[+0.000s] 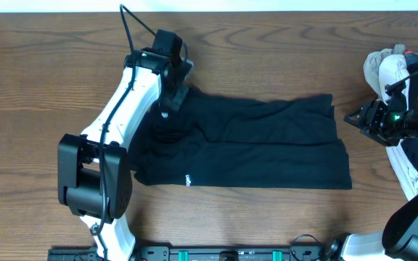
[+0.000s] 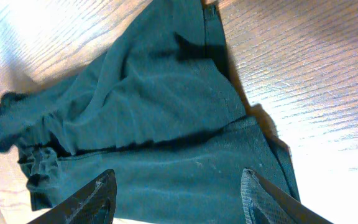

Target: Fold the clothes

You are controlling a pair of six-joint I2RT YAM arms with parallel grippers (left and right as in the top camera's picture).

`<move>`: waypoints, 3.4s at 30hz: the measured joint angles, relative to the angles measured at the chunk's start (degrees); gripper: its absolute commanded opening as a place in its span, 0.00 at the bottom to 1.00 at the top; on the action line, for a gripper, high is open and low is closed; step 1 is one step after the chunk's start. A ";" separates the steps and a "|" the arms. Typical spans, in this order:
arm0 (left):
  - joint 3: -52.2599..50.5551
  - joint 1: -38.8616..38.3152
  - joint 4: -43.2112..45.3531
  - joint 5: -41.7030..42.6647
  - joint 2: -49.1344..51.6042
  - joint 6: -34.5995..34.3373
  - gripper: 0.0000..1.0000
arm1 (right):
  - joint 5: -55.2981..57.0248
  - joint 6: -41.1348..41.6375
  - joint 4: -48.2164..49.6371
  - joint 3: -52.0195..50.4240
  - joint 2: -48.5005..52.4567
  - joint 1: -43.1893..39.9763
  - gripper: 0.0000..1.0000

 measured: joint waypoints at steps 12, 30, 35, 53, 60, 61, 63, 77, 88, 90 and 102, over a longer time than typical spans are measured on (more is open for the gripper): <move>0.00 -0.35 4.17 3.30 0.00 -1.01 0.54 | 0.04 0.00 0.15 0.00 0.00 0.00 0.63; -1.46 0.39 9.64 -0.35 9.62 -1.38 0.36 | 0.02 0.00 -0.50 0.00 0.00 0.00 0.63; -1.46 1.03 10.62 -1.18 9.62 -1.18 0.38 | 0.02 0.00 -0.48 0.00 0.00 0.00 0.63; -1.49 0.50 9.27 4.20 3.48 -5.68 0.45 | 0.02 0.00 -0.68 0.00 0.00 0.00 0.64; -1.44 0.20 11.21 10.97 3.69 -6.29 0.46 | 0.02 0.00 -1.16 0.00 0.00 0.00 0.63; -1.44 0.09 11.47 11.54 4.26 -6.32 0.46 | 0.02 0.00 -1.22 0.00 0.00 0.00 0.63; -1.44 -0.09 12.15 12.17 5.46 -6.32 0.47 | 0.02 0.00 -1.40 0.00 0.00 0.00 0.63; -1.46 -0.42 14.45 13.46 8.46 -6.49 0.49 | 0.00 0.00 -1.95 0.00 0.00 0.00 0.61; -1.46 -0.42 13.62 16.24 10.71 -7.56 0.06 | -0.04 0.00 -1.97 0.00 0.00 0.00 0.61; -1.46 -0.42 13.07 16.76 10.45 -7.54 0.06 | -0.07 0.00 -1.97 0.00 0.00 0.00 0.61; -1.07 -0.44 7.63 18.08 -8.04 -7.54 0.06 | -0.17 0.00 -1.64 0.00 0.00 0.00 0.62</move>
